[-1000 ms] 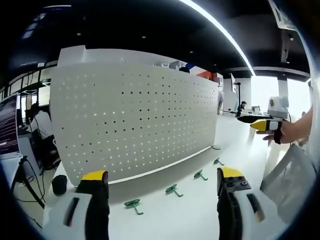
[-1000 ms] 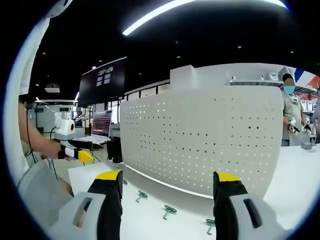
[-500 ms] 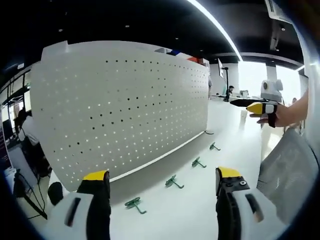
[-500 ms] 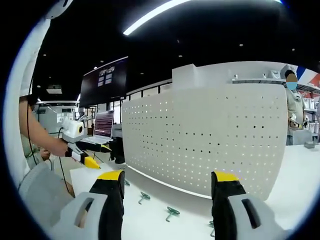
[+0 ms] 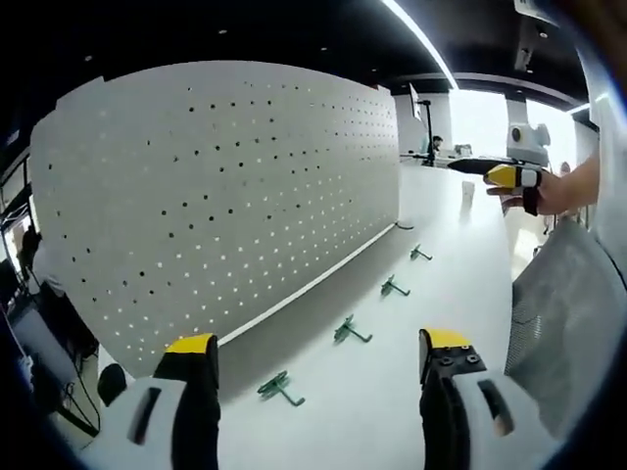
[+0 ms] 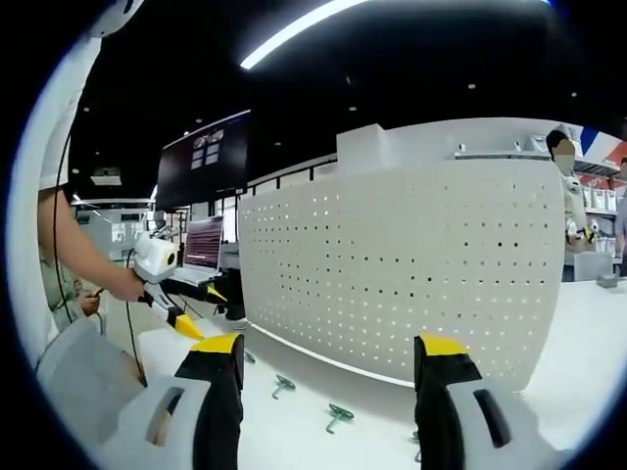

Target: Insert the hook assembly into the mounting plate slot until the hook locks in place.

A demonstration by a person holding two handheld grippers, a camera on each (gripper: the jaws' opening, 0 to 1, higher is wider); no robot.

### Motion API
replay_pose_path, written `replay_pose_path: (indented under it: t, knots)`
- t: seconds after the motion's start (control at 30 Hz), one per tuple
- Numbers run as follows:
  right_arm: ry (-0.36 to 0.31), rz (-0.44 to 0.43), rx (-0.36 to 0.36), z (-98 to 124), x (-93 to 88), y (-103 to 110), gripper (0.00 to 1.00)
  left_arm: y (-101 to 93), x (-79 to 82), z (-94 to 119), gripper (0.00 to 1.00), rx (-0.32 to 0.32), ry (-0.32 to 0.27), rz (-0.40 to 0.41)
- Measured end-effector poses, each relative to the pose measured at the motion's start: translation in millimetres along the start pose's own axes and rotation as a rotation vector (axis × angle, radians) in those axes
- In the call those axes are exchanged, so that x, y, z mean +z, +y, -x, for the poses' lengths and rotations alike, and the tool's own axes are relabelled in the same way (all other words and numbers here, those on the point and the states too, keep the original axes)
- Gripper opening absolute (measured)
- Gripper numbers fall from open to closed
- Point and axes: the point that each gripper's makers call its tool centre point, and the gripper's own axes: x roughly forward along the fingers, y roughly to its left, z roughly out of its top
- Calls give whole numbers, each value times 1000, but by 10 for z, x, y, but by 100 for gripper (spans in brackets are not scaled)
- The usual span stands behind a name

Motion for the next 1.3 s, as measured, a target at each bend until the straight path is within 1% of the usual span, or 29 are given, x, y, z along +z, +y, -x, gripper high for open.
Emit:
replay_pose_path:
  t: [0.2,0.27,0.4,0.47,0.57,0.77,0.83,0.97,1.0,1.03,1.07,1.17,1.3]
  knots:
    - [1,-4,-6,8,-10,-15,68,77,-55,-68,86,-25,43,-38]
    - [1,-3,-8,10,-11,-19,68,104,-70,-91,87,-30,50,-67]
    - [0,-6,-12,19,-11,-28,68,107,-110,-121,85,-54,78,-80]
    - [1,-9,-14,24,-18,-34,68,105,-174,-144,84,-74,108,-85]
    - [2,-9,-17,33,-21,-38,68,112,-257,-174,83,-98,146,-126]
    - [9,-13,-25,48,-48,-57,68,110,-378,-228,82,-156,206,-153]
    - [10,-12,-25,47,-53,-58,68,128,-424,-253,82,-171,228,-180]
    - [13,-11,-26,49,-58,-65,68,141,-479,-293,81,-201,265,-190]
    - [14,-15,-27,49,-66,-71,68,139,-514,-309,80,-218,282,-197]
    - [14,-15,-28,50,-67,-73,68,141,-545,-316,80,-229,299,-208]
    - [16,-14,-29,51,-73,-77,68,162,-587,-334,80,-236,320,-238]
    - [19,-16,-31,52,-82,-84,68,154,-617,-371,80,-261,344,-257]
    - [22,-20,-34,50,-100,-94,68,185,-692,-415,79,-294,392,-299]
